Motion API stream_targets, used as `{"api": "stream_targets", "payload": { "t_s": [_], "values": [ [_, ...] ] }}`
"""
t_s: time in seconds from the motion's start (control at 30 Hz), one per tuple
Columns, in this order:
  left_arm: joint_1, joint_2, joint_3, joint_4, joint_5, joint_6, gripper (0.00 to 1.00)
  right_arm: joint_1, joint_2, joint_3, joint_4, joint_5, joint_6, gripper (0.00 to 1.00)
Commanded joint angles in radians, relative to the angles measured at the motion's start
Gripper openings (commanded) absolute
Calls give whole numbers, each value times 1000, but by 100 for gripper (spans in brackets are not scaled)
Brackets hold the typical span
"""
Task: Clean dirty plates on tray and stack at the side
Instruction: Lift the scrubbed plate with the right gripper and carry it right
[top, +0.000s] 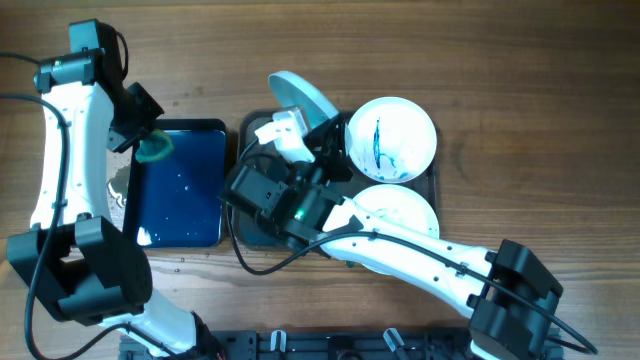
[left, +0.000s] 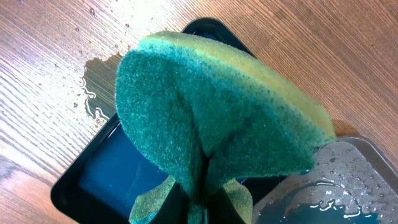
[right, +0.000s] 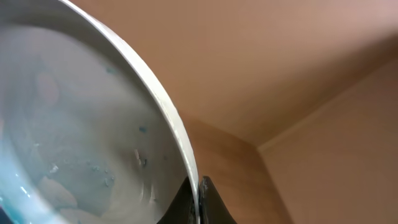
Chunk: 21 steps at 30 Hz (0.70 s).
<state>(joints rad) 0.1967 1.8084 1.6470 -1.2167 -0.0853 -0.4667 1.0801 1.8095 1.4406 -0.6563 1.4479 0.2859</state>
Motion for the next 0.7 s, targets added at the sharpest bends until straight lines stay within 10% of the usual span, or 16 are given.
{"api": "stream_targets", "payload": {
  "t_s": [0.0, 0.47, 0.67],
  "values": [
    [3, -7, 8, -7, -14, -9, 4, 5, -25, 15, 15, 13, -51, 4],
    [-30, -7, 8, -11, -5, -9, 4, -505, -91, 13, -112, -1613, 132, 4],
    [-177, -7, 8, 5, 21, -10, 4, -877, -222, 13, -203, -1760, 132, 4]
  ]
}}
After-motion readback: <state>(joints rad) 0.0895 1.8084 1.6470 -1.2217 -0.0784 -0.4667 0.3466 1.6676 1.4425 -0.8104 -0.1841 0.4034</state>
